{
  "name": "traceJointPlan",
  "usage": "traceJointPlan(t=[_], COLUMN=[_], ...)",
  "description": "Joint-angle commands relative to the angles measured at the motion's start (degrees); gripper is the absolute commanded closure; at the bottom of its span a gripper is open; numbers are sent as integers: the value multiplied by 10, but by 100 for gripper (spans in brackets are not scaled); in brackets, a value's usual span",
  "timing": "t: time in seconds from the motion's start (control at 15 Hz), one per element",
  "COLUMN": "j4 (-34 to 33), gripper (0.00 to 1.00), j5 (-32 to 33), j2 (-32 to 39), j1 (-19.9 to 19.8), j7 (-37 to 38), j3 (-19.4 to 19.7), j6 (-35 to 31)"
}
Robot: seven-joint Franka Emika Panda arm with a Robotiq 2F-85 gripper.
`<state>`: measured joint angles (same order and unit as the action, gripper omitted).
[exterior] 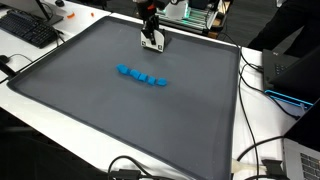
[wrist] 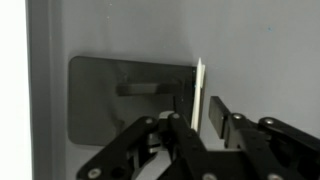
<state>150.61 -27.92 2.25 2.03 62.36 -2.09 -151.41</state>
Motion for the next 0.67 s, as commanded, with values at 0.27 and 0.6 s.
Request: traceJointPlan(t=[0.27, 0.6], j4=[-1, -36], gripper=[4, 0], j5=[112, 177], j2=[-52, -81], j1=[-6, -15], j7=[70, 86], j3=[13, 9], j6=[37, 122])
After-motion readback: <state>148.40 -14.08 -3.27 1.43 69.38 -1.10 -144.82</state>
